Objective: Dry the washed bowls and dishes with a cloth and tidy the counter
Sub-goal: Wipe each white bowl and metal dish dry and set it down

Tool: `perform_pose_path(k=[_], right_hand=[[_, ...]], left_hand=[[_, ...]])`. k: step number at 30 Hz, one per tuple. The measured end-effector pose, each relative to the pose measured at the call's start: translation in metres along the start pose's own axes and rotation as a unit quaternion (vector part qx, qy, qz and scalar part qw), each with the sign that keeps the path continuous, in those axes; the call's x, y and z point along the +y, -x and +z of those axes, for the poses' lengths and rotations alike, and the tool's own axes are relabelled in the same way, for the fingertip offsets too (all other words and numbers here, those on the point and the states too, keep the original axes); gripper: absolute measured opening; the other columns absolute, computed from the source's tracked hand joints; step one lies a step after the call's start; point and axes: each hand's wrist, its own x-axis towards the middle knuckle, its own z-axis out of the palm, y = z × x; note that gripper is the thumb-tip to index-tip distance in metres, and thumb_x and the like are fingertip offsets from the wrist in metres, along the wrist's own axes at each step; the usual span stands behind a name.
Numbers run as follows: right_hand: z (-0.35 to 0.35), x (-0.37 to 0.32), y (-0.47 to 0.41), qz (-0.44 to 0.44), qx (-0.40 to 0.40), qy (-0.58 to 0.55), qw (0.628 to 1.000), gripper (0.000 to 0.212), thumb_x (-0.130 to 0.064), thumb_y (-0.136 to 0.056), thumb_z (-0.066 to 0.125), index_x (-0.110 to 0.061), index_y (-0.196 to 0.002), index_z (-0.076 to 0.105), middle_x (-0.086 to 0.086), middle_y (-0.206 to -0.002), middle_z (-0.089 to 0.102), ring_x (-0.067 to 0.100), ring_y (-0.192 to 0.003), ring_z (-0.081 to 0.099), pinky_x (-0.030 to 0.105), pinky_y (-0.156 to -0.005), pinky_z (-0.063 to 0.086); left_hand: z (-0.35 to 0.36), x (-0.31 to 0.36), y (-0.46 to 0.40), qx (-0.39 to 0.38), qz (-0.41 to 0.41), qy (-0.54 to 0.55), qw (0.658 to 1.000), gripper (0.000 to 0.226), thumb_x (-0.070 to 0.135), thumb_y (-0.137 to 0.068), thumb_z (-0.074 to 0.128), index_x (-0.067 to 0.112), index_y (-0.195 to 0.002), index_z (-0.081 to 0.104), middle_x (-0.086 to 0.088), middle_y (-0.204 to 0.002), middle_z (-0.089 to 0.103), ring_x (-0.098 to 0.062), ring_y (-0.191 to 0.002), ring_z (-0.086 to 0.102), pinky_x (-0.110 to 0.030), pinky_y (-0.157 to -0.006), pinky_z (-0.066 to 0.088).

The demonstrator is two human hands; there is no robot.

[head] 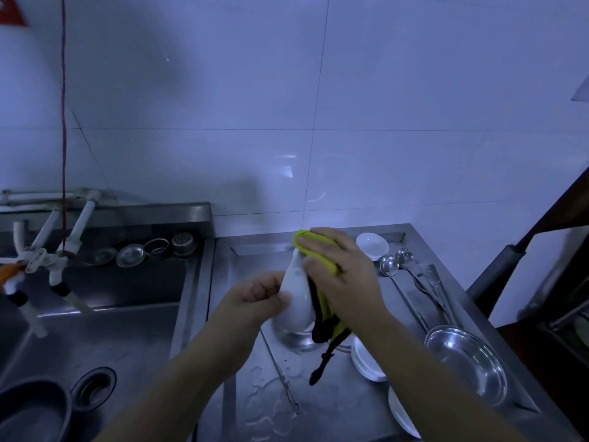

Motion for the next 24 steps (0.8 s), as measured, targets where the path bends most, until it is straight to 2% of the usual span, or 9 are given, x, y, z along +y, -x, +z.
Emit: perform_pose_path(k=[2,4,6,8,10,12,15,18,24], right_hand=[[-0.008,0.008,-0.008,0.078,-0.011,-0.116,0.99,0.023,-0.019,-0.089,0.058,-0.027,-0.101,0.074,-0.013,-0.114,0.066,-0.002,-0.109,0.057,0.02,-0.097,0.042],[-0.013,0.014,-0.008,0.111,0.003,-0.162,0.98,0.028,-0.011,-0.094,0.053,-0.028,-0.099,0.075,-0.015,-0.109,0.069,-0.002,-0.11,0.057,0.012,-0.093,0.04],[-0.013,0.02,-0.004,0.122,0.023,-0.168,0.978,0.031,-0.013,-0.097,0.049,-0.035,-0.102,0.071,-0.017,-0.111,0.068,-0.001,-0.113,0.055,0.012,-0.094,0.04],[-0.012,0.026,0.001,0.111,0.041,-0.121,0.986,0.028,-0.022,-0.096,0.047,-0.032,-0.112,0.067,-0.015,-0.118,0.064,-0.001,-0.116,0.052,0.016,-0.099,0.038],[-0.011,0.028,0.003,0.07,0.059,-0.038,0.995,0.034,-0.029,-0.092,0.045,-0.027,-0.123,0.061,-0.01,-0.128,0.056,-0.001,-0.12,0.046,0.017,-0.104,0.034],[-0.011,0.029,0.004,-0.007,0.069,0.065,0.995,0.039,-0.033,-0.094,0.045,-0.023,-0.129,0.057,-0.005,-0.136,0.049,0.008,-0.12,0.042,0.015,-0.106,0.028],[-0.01,0.031,0.008,-0.099,0.079,0.138,0.982,0.037,-0.027,-0.096,0.044,-0.016,-0.126,0.061,0.005,-0.137,0.05,0.024,-0.112,0.045,0.033,-0.1,0.037],[-0.013,0.037,0.012,-0.17,0.074,0.163,0.969,0.031,-0.019,-0.095,0.048,-0.01,-0.118,0.067,0.005,-0.131,0.055,0.031,-0.104,0.05,0.047,-0.088,0.045],[-0.043,0.056,0.013,-0.266,0.024,0.238,0.934,0.025,-0.017,-0.092,0.053,-0.009,-0.102,0.075,0.005,-0.117,0.066,0.031,-0.093,0.057,0.046,-0.073,0.049]], left_hand=[[0.003,0.004,-0.005,0.012,0.0,0.012,1.0,0.027,0.01,-0.079,0.061,0.006,-0.105,0.068,-0.015,-0.101,0.071,-0.024,-0.089,0.068,-0.025,-0.069,0.053],[0.004,0.006,-0.012,0.025,-0.002,0.062,0.998,0.024,0.006,-0.076,0.063,0.005,-0.1,0.07,-0.014,-0.093,0.072,-0.021,-0.078,0.068,-0.024,-0.062,0.053],[0.005,0.002,-0.018,0.037,-0.002,0.12,0.992,0.023,0.007,-0.077,0.057,0.006,-0.094,0.071,-0.012,-0.085,0.072,-0.016,-0.068,0.067,-0.022,-0.055,0.052],[0.007,-0.005,-0.023,0.053,-0.004,0.162,0.985,0.026,0.009,-0.079,0.051,0.007,-0.094,0.073,-0.01,-0.086,0.072,-0.015,-0.069,0.068,-0.022,-0.055,0.053],[0.011,-0.012,-0.029,0.077,-0.006,0.203,0.976,0.028,0.01,-0.08,0.05,0.009,-0.095,0.074,-0.011,-0.095,0.073,-0.017,-0.082,0.07,-0.024,-0.065,0.056],[0.016,-0.017,-0.034,0.096,-0.009,0.238,0.966,0.028,0.01,-0.081,0.05,0.008,-0.098,0.073,-0.013,-0.103,0.071,-0.018,-0.091,0.069,-0.025,-0.071,0.056],[0.02,-0.02,-0.041,0.09,-0.01,0.261,0.961,0.031,0.013,-0.083,0.05,0.005,-0.106,0.07,-0.016,-0.111,0.068,-0.021,-0.099,0.067,-0.026,-0.075,0.055],[0.023,-0.019,-0.045,0.079,-0.013,0.27,0.959,0.031,0.014,-0.084,0.048,0.008,-0.102,0.073,-0.014,-0.109,0.07,-0.02,-0.097,0.068,-0.025,-0.074,0.056],[0.02,-0.013,-0.053,0.116,-0.032,0.26,0.958,0.028,0.015,-0.077,0.05,0.009,-0.087,0.075,-0.008,-0.089,0.074,-0.015,-0.078,0.07,-0.026,-0.064,0.058]])
